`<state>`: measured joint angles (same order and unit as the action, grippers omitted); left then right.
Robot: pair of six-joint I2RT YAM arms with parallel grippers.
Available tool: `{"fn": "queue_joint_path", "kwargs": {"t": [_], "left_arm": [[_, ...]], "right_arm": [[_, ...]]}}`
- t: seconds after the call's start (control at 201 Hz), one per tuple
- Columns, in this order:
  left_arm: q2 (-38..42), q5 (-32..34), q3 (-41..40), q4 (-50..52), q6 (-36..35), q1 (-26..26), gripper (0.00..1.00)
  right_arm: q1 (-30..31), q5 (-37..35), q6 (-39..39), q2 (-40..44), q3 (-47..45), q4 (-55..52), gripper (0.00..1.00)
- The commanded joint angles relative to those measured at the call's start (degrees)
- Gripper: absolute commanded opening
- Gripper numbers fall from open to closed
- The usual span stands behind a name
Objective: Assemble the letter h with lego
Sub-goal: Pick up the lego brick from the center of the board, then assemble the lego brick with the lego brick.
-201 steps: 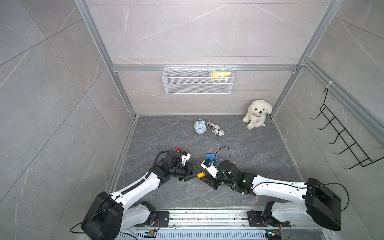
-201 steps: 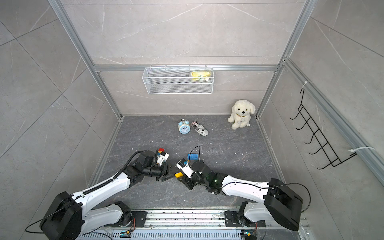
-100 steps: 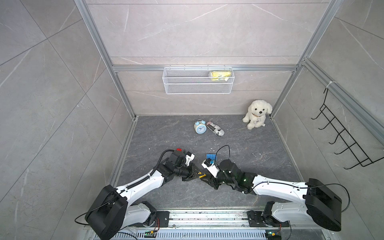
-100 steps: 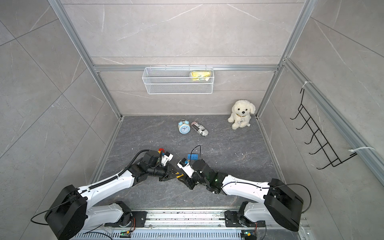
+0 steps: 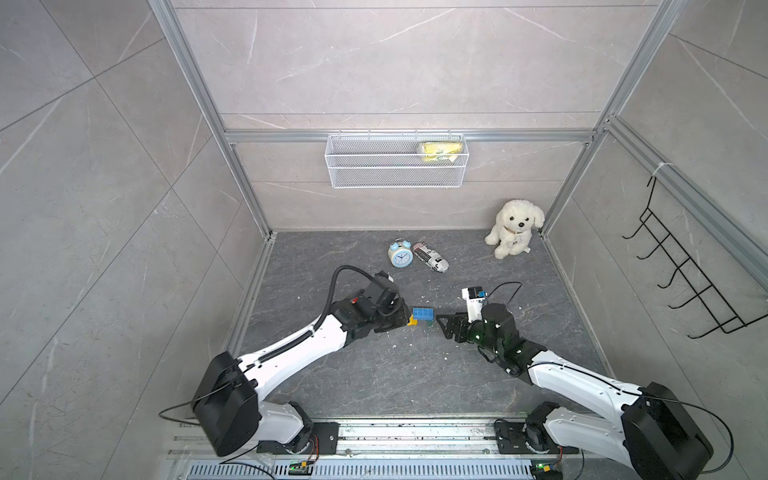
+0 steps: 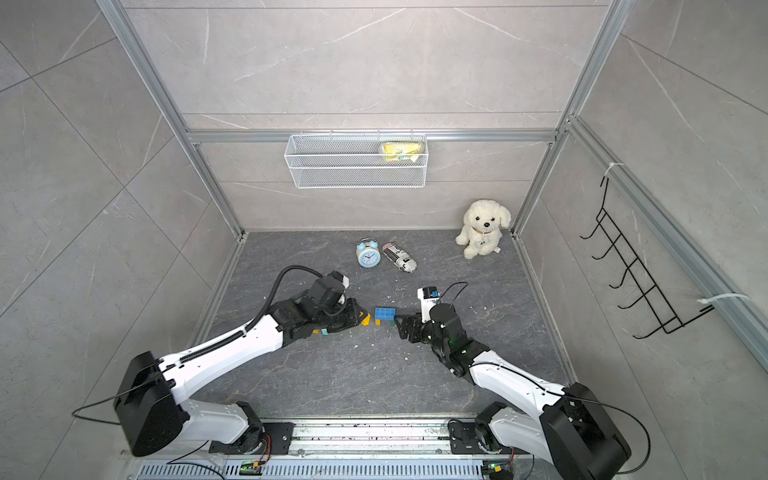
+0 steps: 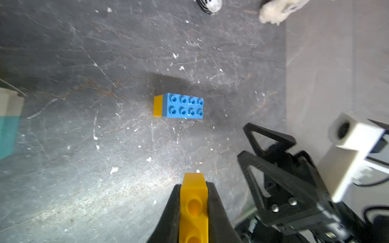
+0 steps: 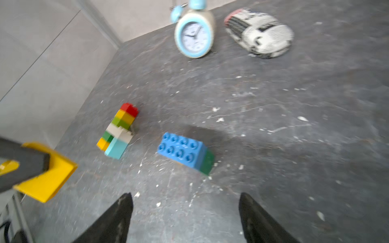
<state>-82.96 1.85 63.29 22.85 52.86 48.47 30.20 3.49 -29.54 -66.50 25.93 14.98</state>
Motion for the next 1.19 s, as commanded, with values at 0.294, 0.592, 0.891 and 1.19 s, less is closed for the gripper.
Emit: {"fn": "queue_joint_path", "kwargs": {"t": [0.294, 0.592, 0.891, 1.19], "left_arm": [[-24.17, 27.20, 23.56, 17.80, 0.01, 7.43, 0.00], [-28.05, 29.28, 25.22, 14.63, 0.07, 7.43, 0.00], [-29.06, 28.69, 24.65, 12.28, -1.24, 7.43, 0.00], [-29.18, 28.29, 23.80, 11.71, -2.27, 7.48, 0.00]], "right_arm": [[-8.40, 0.26, -8.57, -11.04, 3.59, -8.83, 0.69], [-8.38, 1.80, -7.47, -12.85, 4.64, -8.59, 0.69], [-8.42, 3.26, -6.97, -15.36, 5.79, -8.92, 0.69], [-8.40, 4.10, -6.68, -16.47, 6.32, -9.00, 0.69]]}}
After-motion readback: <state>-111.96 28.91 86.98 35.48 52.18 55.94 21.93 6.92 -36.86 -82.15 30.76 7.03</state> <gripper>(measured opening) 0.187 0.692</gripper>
